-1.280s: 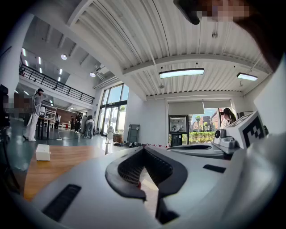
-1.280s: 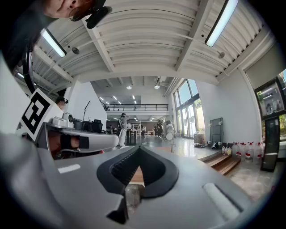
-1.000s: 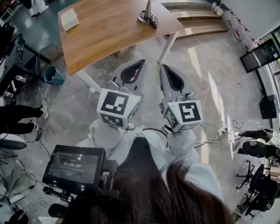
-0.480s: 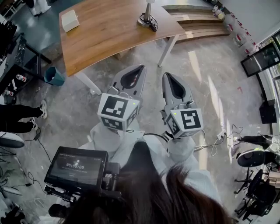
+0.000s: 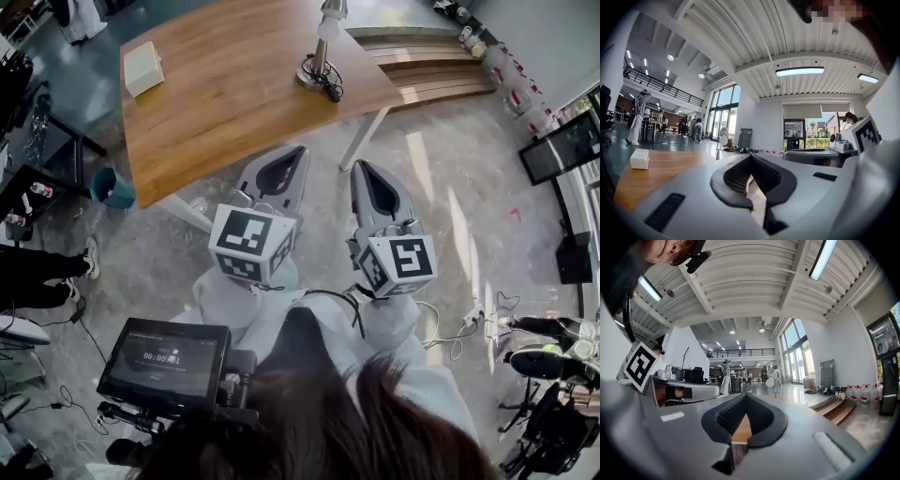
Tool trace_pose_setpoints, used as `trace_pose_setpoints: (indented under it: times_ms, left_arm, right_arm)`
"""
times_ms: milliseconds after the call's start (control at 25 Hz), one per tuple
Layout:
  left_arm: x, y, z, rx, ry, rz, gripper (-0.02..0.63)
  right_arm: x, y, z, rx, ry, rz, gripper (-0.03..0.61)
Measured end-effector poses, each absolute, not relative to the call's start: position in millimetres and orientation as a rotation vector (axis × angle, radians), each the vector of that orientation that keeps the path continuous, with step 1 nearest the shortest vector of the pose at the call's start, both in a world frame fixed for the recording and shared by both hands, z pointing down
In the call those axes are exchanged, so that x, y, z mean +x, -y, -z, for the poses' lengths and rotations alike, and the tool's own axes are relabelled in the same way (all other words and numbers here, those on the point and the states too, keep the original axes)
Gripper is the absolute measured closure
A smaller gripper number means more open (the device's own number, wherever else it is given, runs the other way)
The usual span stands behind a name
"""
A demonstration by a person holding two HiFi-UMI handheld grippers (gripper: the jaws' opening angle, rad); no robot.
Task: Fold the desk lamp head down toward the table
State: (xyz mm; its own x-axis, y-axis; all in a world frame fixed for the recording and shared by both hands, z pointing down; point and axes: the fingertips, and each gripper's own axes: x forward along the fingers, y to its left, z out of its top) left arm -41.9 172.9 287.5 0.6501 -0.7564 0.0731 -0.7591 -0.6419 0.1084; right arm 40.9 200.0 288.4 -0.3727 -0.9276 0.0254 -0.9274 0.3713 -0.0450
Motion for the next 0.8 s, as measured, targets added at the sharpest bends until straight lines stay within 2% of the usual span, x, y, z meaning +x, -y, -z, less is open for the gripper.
trace_pose_setpoints:
  times_ms: [520, 800]
  left_arm:
    - [-55, 27, -307, 2.720, 1.197, -0.104, 0.611]
    - [-18, 106, -342, 2.651, 1.195, -0.166, 0.611]
  right_arm:
    - [52, -2, -293, -1.860, -2.545, 0.148, 0.577]
    - [111, 78, -324, -1.842, -2.569, 0.293, 0.577]
